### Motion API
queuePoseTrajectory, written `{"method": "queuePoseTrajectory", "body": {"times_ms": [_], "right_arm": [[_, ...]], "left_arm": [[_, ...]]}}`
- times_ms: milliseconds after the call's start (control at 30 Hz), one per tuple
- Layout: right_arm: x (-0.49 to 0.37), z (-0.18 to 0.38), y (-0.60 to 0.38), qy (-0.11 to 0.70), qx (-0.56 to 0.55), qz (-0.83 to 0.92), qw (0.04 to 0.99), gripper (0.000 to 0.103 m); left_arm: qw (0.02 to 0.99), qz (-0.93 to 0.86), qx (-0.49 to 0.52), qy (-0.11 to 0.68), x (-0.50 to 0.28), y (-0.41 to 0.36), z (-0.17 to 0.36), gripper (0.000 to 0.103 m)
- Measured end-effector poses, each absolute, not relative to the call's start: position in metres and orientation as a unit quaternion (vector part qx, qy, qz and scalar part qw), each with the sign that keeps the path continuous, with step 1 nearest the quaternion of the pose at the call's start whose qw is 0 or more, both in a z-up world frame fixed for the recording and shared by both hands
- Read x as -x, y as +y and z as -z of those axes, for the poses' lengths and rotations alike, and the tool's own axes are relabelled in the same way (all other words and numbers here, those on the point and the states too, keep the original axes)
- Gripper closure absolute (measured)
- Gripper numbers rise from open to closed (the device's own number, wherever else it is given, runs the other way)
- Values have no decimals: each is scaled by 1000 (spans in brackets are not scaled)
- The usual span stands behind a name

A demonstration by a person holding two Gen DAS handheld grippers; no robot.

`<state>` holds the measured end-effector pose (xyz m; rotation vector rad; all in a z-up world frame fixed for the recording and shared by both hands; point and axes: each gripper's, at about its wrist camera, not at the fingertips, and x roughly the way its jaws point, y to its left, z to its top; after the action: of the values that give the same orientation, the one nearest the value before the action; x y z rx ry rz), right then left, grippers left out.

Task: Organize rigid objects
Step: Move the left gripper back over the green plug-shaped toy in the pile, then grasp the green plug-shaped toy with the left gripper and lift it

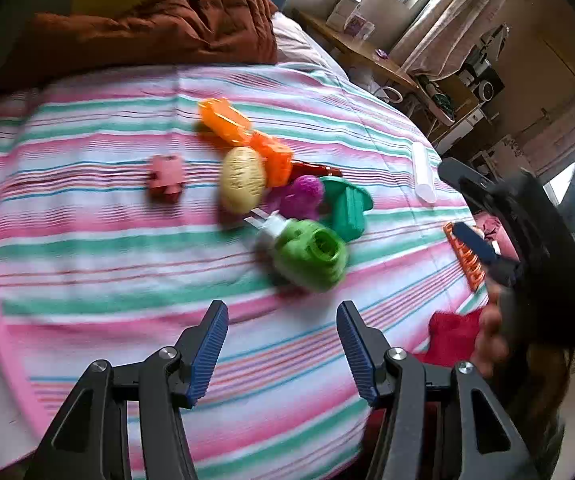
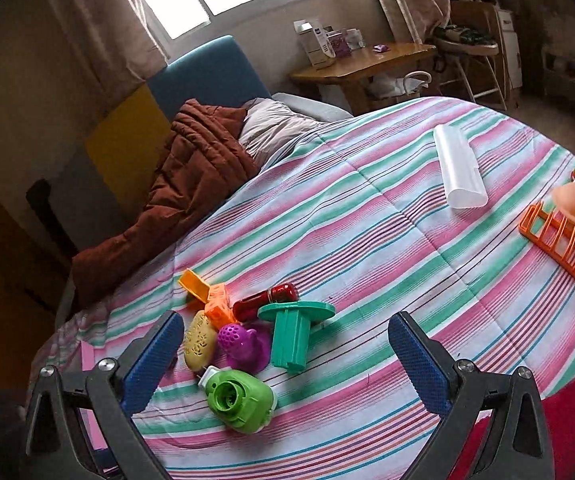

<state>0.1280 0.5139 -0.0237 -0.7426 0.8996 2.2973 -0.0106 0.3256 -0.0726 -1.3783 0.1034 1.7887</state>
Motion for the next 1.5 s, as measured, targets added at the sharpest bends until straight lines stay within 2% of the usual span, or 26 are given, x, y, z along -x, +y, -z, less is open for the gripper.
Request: {"method": "queuePoseTrajectory", "body": {"times_ms": [33,167,333,467,600,833,967,1167,1333,1400,1467,1500], "right_arm": [[-129,24,516,341,274,-855,278,0],[-133,26,520,356,268,-852,276,0],[-133,26,522,364,263,-852,270,0],[-133,27,524,371,262,-850,267,0],[-132,28,525,371,264,-849,269,0],[-132,33,530,380,270,-840,278,0],[-130,36,530,381,280,-835,281,0],[-123,44,529,378,308,-827,280,0],[-115,49,525,363,332,-823,284,0],[-114,49,524,358,336,-823,285,0],[-113,50,524,358,339,-821,286,0],[-112,50,524,358,340,-821,286,0]], "left_arm": [[424,-714,555,39,11,333,75,44],[400,-710,579,16,22,359,89,28],[364,-721,589,6,31,382,102,22],[335,-713,616,8,36,395,121,22],[336,-728,596,37,33,405,121,21],[385,-721,574,48,36,378,118,38],[410,-715,562,63,33,352,117,40],[432,-710,550,87,25,309,111,40],[413,-705,572,66,28,290,113,39],[402,-703,584,57,29,287,112,35],[385,-708,589,52,27,289,111,23],[376,-711,593,47,26,288,110,22]]}}
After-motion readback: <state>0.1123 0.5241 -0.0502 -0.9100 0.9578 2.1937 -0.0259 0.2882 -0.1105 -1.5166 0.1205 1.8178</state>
